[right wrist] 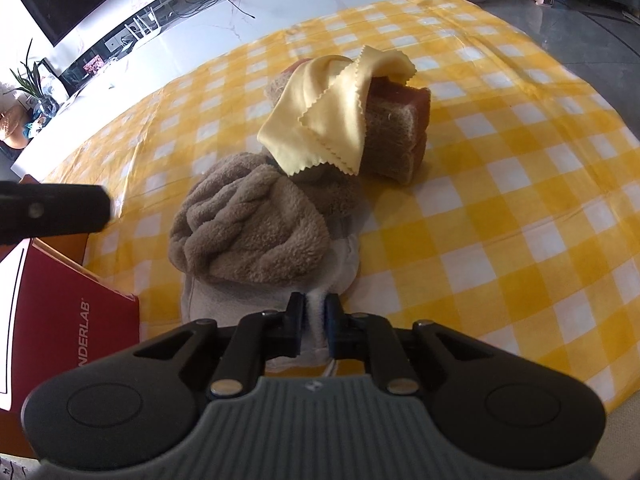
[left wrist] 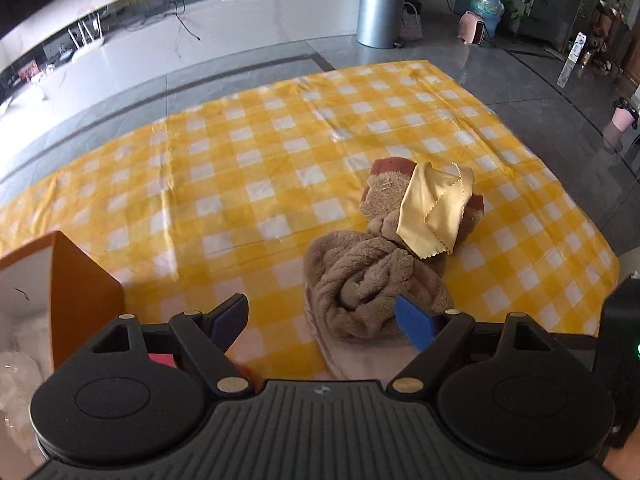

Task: Organize soft objects
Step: 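Grasp the white cloth beneath the brown plush with the right gripper, then grasp and lift the brown plush with the left gripper while the right gripper lifts the white cloth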

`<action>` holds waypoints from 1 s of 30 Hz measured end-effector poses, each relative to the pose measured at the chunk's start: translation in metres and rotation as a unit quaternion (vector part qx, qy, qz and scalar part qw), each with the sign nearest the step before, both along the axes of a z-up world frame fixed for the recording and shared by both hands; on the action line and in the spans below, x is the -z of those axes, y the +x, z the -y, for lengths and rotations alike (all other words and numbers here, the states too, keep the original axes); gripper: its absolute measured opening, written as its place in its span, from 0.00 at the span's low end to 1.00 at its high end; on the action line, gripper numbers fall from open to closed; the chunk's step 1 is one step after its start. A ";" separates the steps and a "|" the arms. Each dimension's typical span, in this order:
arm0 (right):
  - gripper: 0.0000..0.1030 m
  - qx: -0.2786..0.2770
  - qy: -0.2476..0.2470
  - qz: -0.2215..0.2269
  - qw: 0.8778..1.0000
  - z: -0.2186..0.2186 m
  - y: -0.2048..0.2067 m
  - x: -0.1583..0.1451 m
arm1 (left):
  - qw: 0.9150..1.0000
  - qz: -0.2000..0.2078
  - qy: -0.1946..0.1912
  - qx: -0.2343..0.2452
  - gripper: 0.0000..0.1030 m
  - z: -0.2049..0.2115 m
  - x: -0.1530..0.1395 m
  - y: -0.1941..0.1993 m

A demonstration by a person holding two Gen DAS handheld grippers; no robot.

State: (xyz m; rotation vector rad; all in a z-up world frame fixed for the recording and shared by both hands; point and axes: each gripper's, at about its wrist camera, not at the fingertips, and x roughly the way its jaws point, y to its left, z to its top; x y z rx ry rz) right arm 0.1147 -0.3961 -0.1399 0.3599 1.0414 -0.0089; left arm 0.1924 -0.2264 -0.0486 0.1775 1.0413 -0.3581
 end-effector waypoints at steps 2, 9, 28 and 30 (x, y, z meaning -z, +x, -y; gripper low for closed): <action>0.11 -0.002 -0.005 0.001 1.000 -0.001 -0.001 0.000 | 1.000 0.001 -0.005 -0.004 0.95 0.008 0.010 0.008; 0.14 -0.002 0.007 0.007 1.000 0.003 -0.001 -0.001 | 0.997 -0.041 0.030 0.052 0.95 0.041 0.049 0.026; 0.14 -0.006 0.027 0.003 1.000 0.006 0.002 0.002 | 0.996 -0.055 0.040 0.062 0.70 0.048 0.047 0.028; 0.14 -0.004 0.028 0.001 1.000 0.006 0.002 0.002 | 0.996 -0.041 0.045 0.067 0.67 0.044 0.035 0.025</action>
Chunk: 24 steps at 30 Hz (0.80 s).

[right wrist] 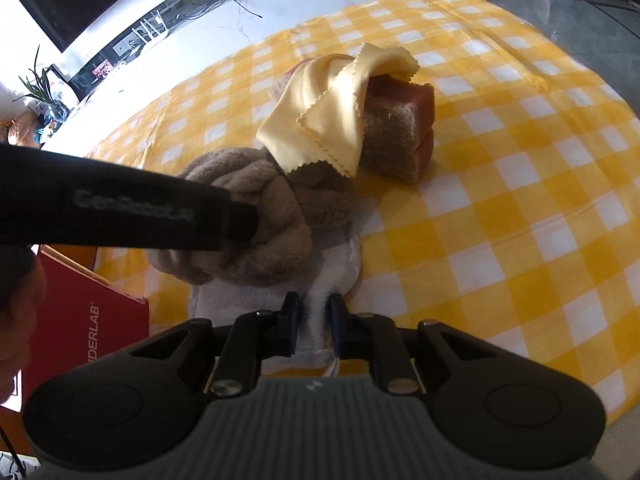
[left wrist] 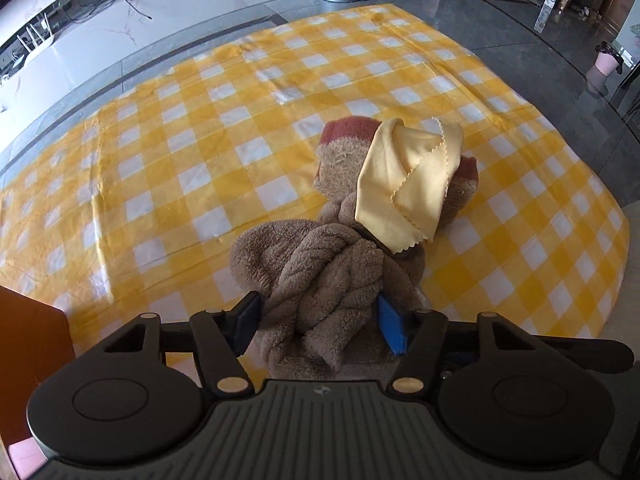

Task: Organize soft objects
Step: 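Grasp and lift the brown plush with the left gripper while the right gripper lifts the white cloth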

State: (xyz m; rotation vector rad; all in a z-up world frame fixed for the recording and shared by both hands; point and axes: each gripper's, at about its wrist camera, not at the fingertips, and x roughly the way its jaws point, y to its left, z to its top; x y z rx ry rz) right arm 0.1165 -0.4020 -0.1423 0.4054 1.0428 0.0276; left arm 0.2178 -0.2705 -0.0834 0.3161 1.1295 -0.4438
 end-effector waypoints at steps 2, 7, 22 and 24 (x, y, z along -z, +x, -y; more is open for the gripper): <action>0.14 0.001 0.000 0.000 1.000 0.000 0.000 0.000 | 1.000 0.009 0.004 0.003 0.60 -0.004 -0.011 -0.003; 0.14 0.000 -0.001 -0.003 1.000 0.000 0.000 0.000 | 1.000 0.000 -0.012 0.005 0.13 -0.018 -0.031 -0.013; 0.14 -0.001 -0.012 -0.004 1.000 -0.003 -0.001 0.000 | 0.999 0.041 0.012 0.020 0.84 0.007 -0.010 -0.002; 0.14 0.000 -0.010 -0.003 1.000 -0.003 -0.001 0.000 | 0.997 0.053 0.035 0.036 0.86 0.018 0.000 0.002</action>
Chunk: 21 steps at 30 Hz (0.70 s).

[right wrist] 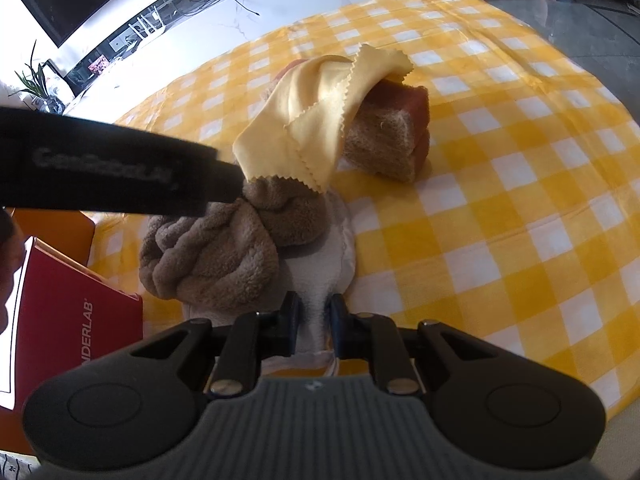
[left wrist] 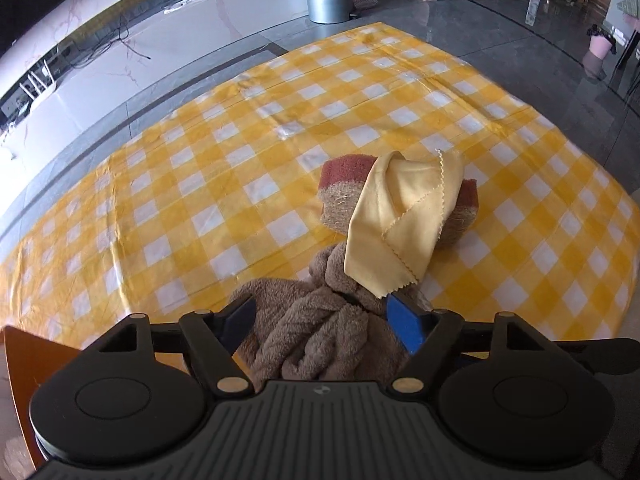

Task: Organize soft objects
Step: 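Grasp and lift the brown plush with the left gripper while the right gripper lifts the white cloth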

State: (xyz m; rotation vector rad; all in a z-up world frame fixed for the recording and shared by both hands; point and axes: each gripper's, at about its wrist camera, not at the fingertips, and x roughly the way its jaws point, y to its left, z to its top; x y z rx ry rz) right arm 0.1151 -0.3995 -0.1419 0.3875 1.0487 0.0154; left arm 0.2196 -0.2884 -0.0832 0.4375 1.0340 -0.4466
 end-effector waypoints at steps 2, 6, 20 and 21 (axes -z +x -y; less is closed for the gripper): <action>0.15 0.001 0.000 0.003 1.000 0.000 -0.001 -0.001 | 0.999 -0.006 0.035 0.030 0.87 0.013 0.015 0.004; 0.15 -0.002 -0.005 0.003 1.000 -0.002 -0.001 0.000 | 0.998 0.006 0.057 0.039 0.94 0.029 0.036 0.007; 0.15 -0.002 0.002 0.007 1.000 0.000 -0.002 -0.002 | 0.999 -0.040 0.002 -0.014 0.58 -0.004 0.017 0.009; 0.15 -0.001 0.003 0.007 1.000 0.001 -0.003 -0.002 | 0.999 -0.040 0.005 -0.022 0.58 -0.009 0.014 0.007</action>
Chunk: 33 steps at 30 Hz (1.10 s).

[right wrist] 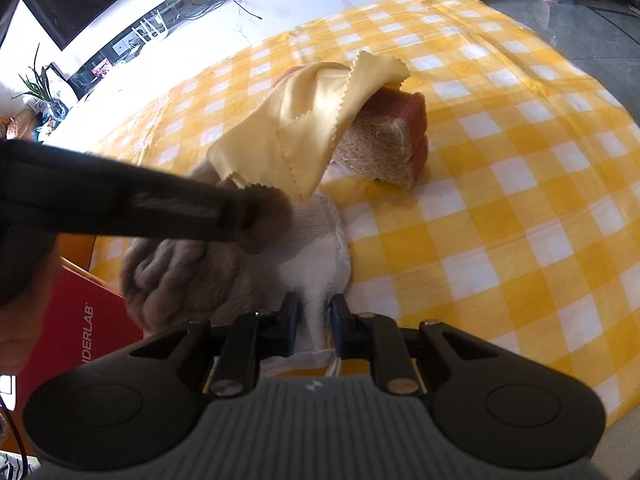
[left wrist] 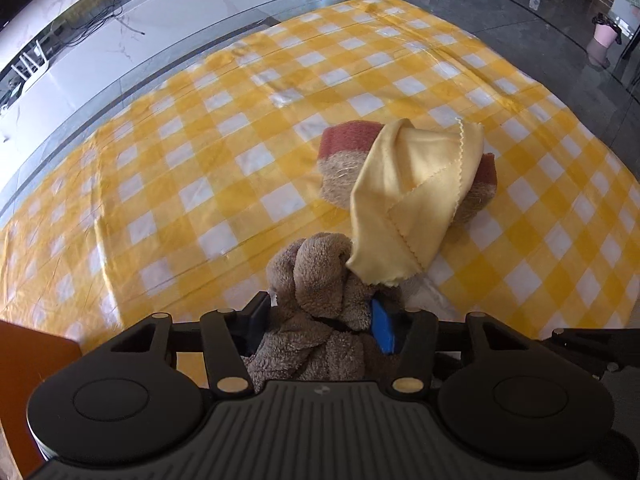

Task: Organize soft objects
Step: 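Grasp and lift the brown plush with the left gripper while the right gripper lifts the white cloth, then carry the white cloth into the box and open the right gripper while the left gripper carries the plush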

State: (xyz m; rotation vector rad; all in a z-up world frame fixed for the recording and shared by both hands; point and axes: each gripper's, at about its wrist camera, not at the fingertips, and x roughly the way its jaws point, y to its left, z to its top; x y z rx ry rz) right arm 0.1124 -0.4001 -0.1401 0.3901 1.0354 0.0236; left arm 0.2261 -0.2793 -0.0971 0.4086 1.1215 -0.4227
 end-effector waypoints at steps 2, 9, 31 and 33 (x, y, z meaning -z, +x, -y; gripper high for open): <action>0.15 0.001 0.000 0.000 1.000 0.001 -0.001 -0.001 | 1.000 0.011 0.000 -0.002 0.58 -0.008 -0.008 -0.005; 0.13 -0.007 0.017 0.017 1.000 0.001 -0.006 -0.007 | 0.997 0.036 -0.071 -0.024 0.59 -0.038 -0.054 -0.025; 0.06 -0.074 -0.085 0.158 0.981 -0.068 -0.047 -0.106 | 0.961 0.139 -0.228 -0.074 0.38 -0.155 -0.139 -0.105; 0.06 -0.072 -0.091 0.174 0.978 -0.075 -0.052 -0.119 | 0.957 0.146 -0.237 -0.075 0.37 -0.171 -0.145 -0.110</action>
